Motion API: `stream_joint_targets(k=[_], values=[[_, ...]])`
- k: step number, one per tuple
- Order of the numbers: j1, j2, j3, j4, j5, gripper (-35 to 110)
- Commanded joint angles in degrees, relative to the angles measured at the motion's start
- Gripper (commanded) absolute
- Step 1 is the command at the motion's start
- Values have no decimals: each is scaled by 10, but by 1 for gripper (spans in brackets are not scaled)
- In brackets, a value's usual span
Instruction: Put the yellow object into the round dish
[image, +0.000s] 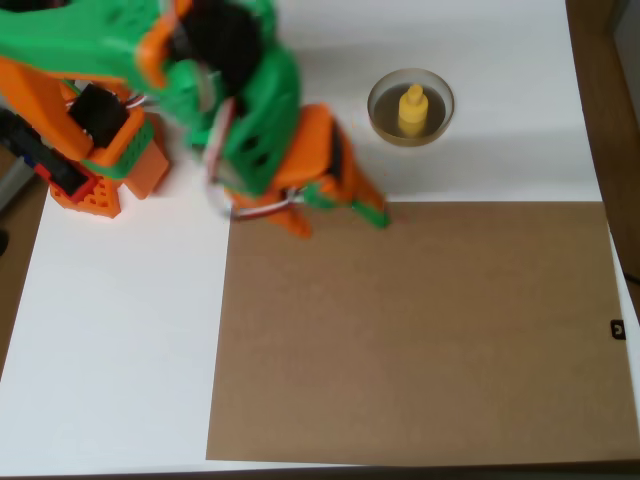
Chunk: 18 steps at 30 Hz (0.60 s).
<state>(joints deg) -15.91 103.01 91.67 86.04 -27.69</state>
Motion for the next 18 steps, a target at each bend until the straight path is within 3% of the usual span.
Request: stream_joint_targets(k=[1, 18], values=[[65, 100, 56, -40, -5, 24], [308, 332, 334, -276, 140, 20]])
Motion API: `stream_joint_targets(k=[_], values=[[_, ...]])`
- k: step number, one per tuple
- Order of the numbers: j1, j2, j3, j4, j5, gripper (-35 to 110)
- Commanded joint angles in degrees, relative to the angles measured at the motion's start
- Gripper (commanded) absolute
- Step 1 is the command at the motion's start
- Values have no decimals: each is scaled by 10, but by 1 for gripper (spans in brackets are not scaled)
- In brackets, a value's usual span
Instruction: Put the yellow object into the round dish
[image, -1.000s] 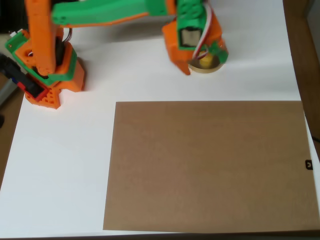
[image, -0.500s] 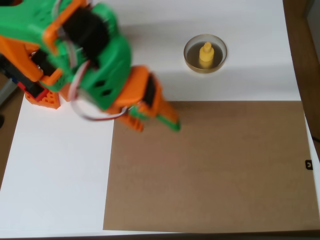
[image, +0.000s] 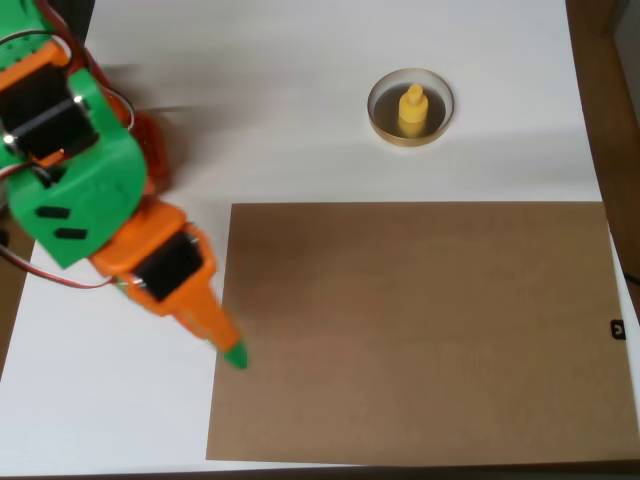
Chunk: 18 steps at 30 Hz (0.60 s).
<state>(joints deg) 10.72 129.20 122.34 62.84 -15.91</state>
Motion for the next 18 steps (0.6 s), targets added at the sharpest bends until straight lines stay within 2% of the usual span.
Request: stream_joint_targets(k=[1, 8, 18], values=[[54, 86, 45, -55, 29, 20], [100, 206, 176, -94, 37, 21], [89, 284, 293, -85, 70, 22]])
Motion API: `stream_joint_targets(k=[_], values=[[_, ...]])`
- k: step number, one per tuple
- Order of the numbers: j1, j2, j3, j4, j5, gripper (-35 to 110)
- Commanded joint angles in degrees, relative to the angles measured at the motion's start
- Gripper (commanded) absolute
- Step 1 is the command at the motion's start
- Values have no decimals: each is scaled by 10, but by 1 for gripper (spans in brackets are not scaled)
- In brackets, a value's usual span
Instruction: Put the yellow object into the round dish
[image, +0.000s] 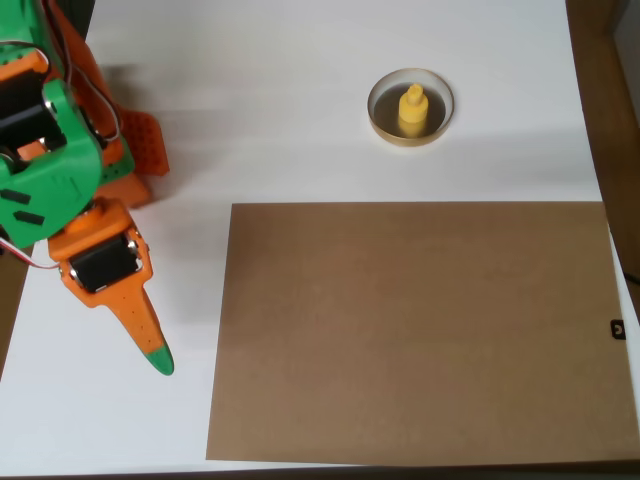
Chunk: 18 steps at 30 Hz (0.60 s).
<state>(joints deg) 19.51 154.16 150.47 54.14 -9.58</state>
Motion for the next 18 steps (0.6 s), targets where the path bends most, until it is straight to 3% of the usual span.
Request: stream_joint_targets(k=[1, 9, 18], values=[[0, 54, 27, 2, 12, 22], [25, 327, 143, 85, -12, 24], [62, 330, 174, 83, -4, 22]])
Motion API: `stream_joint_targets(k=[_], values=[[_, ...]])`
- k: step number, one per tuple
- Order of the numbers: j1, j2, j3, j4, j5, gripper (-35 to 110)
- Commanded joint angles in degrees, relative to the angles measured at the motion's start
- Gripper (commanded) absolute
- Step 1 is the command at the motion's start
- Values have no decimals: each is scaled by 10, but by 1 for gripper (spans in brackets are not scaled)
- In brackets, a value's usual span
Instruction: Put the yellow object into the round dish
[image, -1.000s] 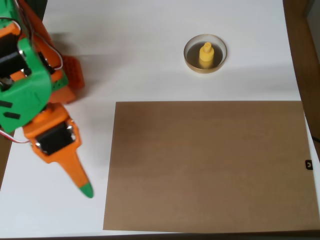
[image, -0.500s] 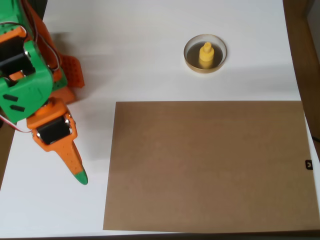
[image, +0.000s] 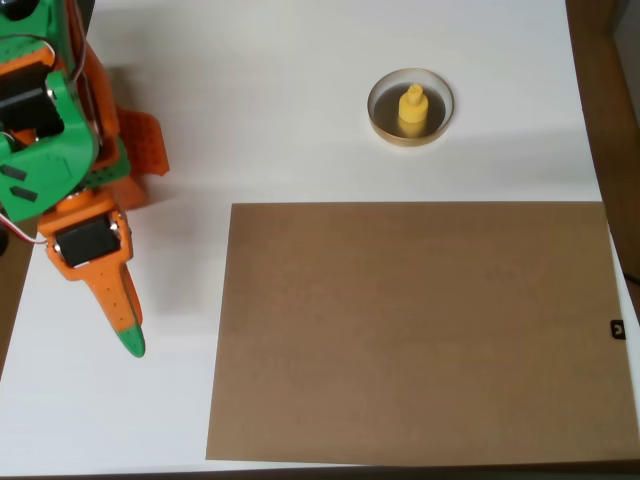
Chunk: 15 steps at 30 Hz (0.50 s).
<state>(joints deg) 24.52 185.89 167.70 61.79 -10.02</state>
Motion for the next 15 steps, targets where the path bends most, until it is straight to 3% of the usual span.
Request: stream_joint_targets(k=[1, 8, 13, 15], values=[[12, 12, 4, 6, 4, 22], [18, 12, 5, 15, 25, 18], [4, 12, 6, 16, -7, 0], [-3, 12, 6, 16, -13, 0]])
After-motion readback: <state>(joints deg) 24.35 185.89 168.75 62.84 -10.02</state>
